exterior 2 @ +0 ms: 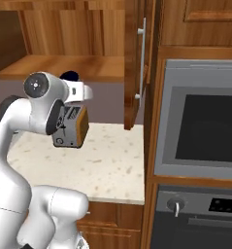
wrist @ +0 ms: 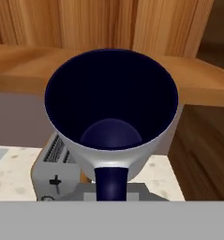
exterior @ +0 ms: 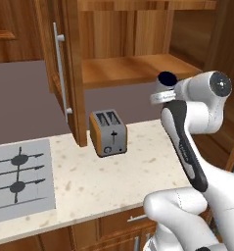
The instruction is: Move the mug from next to the sink to the open cabinet. Then, move the bowl with the broccoli to the fridge to clear the area for faucet cleaning.
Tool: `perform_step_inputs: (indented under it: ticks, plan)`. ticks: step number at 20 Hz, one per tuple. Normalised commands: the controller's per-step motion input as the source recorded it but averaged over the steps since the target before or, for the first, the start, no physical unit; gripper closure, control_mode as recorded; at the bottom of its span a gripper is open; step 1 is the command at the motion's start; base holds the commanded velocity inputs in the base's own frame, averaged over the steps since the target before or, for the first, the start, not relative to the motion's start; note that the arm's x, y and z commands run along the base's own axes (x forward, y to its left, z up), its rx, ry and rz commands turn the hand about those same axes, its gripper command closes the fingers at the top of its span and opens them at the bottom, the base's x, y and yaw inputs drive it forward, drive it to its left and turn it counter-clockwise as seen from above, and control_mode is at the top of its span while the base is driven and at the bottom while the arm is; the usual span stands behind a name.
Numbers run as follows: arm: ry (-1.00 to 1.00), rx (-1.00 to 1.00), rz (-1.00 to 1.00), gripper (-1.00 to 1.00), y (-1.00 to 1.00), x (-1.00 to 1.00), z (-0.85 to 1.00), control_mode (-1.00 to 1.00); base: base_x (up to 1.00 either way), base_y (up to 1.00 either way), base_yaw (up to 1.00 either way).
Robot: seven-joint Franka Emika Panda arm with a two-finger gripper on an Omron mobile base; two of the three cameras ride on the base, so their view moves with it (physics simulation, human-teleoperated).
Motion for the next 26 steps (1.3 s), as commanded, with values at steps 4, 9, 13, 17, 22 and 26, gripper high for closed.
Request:
perform_step_inputs:
  ticks: [4, 9, 13, 17, 22, 26]
  plan:
    - [-0.03, 0.03, 0.06, 1.00, 0.00, 0.28, 0.67, -1.00, 0.00, 0.00, 0.00]
    - [0.11, 0.00, 0.00, 1.00, 0.03, 0.71, 0.26, -1.00, 0.00, 0.00, 0.00]
    - [0.05, 0.00, -0.01, 1.00, 0.01, 0.63, 0.20, -1.00, 0.00, 0.00, 0.00]
    - [-0.06, 0.00, 0.00, 1.00, 0.00, 0.03, 0.02, -1.00, 0.00, 0.00, 0.00]
    - [-0.05, 0.00, 0.00, 1.00, 0.00, 0.23, -0.05, -1.00, 0.00, 0.00, 0.00]
    - [0.02, 0.00, 0.00, 1.00, 0.00, 0.71, -0.01, -1.00, 0.00, 0.00, 0.00]
